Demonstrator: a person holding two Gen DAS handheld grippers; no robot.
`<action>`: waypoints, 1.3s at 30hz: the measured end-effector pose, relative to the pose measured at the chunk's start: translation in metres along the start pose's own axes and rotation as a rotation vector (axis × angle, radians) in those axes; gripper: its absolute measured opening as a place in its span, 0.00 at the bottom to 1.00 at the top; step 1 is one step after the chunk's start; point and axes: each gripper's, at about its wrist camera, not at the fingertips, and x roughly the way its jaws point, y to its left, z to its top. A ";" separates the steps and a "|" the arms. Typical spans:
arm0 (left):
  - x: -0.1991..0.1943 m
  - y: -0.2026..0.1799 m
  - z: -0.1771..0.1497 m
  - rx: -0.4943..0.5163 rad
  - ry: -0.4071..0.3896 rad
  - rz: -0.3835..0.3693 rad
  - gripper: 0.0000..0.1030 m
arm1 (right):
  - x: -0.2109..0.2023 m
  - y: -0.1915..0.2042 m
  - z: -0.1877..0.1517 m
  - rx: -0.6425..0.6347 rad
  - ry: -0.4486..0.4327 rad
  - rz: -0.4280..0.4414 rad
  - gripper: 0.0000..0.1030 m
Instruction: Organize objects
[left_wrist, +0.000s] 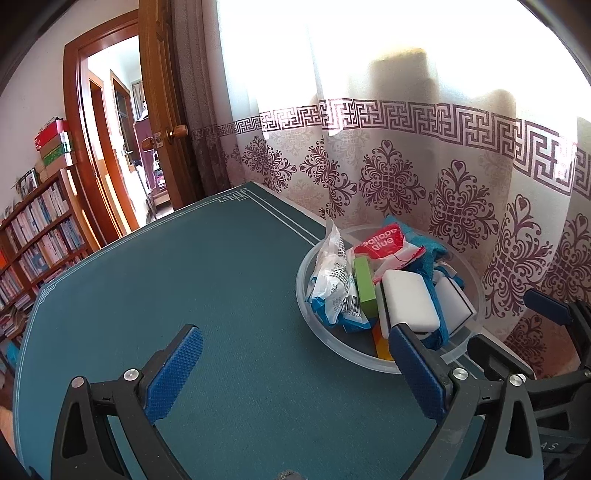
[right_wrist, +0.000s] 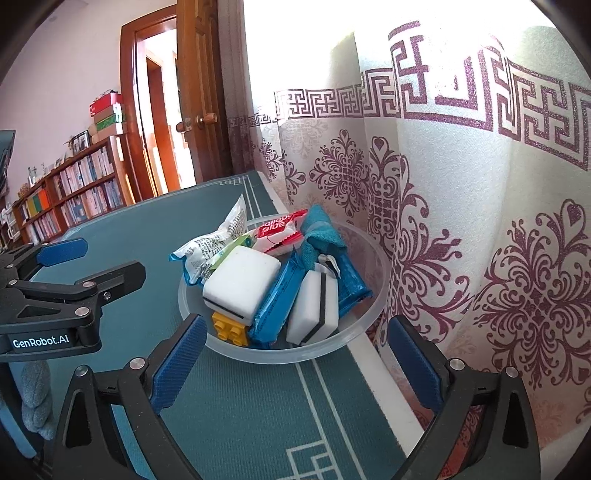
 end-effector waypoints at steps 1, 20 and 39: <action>0.000 0.000 0.000 -0.003 0.001 0.004 1.00 | 0.000 0.000 0.000 -0.007 0.000 -0.005 0.96; 0.007 -0.005 -0.008 -0.012 0.050 0.004 1.00 | 0.005 0.002 -0.004 -0.056 0.013 -0.027 0.96; 0.010 -0.009 -0.012 0.001 0.074 -0.017 1.00 | 0.010 0.004 -0.006 -0.078 0.022 -0.024 0.96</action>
